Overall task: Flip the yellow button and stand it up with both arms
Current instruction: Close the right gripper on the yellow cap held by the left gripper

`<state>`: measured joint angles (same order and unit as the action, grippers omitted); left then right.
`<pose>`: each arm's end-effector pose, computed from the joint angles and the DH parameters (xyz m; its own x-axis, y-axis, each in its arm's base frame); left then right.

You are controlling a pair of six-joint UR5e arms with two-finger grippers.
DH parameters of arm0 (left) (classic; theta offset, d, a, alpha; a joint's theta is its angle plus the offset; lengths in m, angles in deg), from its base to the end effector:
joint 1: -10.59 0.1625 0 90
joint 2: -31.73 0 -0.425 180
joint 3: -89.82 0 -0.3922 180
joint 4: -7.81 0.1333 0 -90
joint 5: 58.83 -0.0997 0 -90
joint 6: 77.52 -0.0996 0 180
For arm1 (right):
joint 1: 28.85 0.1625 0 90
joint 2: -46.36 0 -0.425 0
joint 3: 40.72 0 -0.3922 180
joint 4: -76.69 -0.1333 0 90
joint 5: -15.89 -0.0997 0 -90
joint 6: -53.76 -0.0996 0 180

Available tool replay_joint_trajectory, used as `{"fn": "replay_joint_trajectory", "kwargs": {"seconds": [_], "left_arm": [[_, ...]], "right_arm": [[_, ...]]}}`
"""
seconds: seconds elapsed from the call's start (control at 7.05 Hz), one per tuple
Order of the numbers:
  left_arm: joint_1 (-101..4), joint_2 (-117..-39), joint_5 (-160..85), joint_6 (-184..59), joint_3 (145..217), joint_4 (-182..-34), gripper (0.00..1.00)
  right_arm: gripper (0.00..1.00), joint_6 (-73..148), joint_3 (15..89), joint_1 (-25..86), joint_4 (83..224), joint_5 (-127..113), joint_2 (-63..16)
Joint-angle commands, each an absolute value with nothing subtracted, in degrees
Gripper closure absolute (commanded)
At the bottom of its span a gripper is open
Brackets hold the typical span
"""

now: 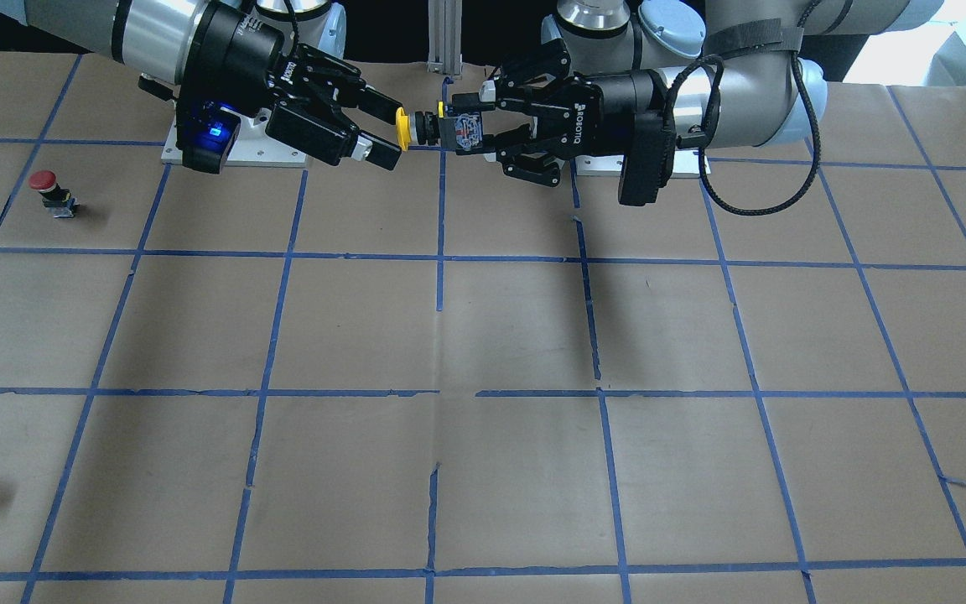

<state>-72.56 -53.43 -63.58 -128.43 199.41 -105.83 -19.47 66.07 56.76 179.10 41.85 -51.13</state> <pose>-0.1812 -0.4412 0.4178 -0.0779 0.2103 0.9745 -0.0524 0.9753 -0.2147 0.1890 -0.4493 0.4824 -0.0538 0.9489 -0.3110 0.4435 0.3017 0.8439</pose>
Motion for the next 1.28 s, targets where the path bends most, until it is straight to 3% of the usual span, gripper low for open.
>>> {"fn": "replay_joint_trajectory", "kwargs": {"seconds": [0.0,0.14,0.28,0.43,0.71,0.85,0.99,1.14], "left_arm": [[-72.6,-53.4,-63.5,-128.4,199.6,-105.8,0.92],[-72.6,-53.4,-63.6,-128.4,199.6,-105.8,0.92],[-72.6,-53.4,-63.6,-128.4,199.7,-105.8,0.92],[-72.6,-53.4,-63.6,-128.4,199.7,-105.8,0.92],[-72.6,-53.2,-63.6,-128.4,199.8,-105.8,0.92],[-72.6,-53.2,-63.7,-128.3,199.8,-105.8,0.85],[-72.6,-53.2,-63.8,-128.4,199.9,-105.9,0.17],[-72.6,-53.2,-64.1,-128.3,199.9,-105.9,0.0]], "right_arm": [[0.23,-19.5,66.2,56.8,179.0,41.7,-51.2],[0.49,-19.5,66.2,56.8,179.0,41.6,-51.2],[0.69,-19.5,66.2,56.8,179.1,41.6,-51.2],[0.82,-19.5,66.2,56.8,179.1,41.4,-51.2],[0.85,-19.5,66.2,56.8,179.0,41.2,-51.2],[0.85,-19.6,66.2,56.8,179.1,41.2,-51.2],[0.86,-19.5,66.2,56.7,179.1,41.2,-51.3],[0.86,-19.6,66.1,56.7,179.2,41.2,-51.2]]}}
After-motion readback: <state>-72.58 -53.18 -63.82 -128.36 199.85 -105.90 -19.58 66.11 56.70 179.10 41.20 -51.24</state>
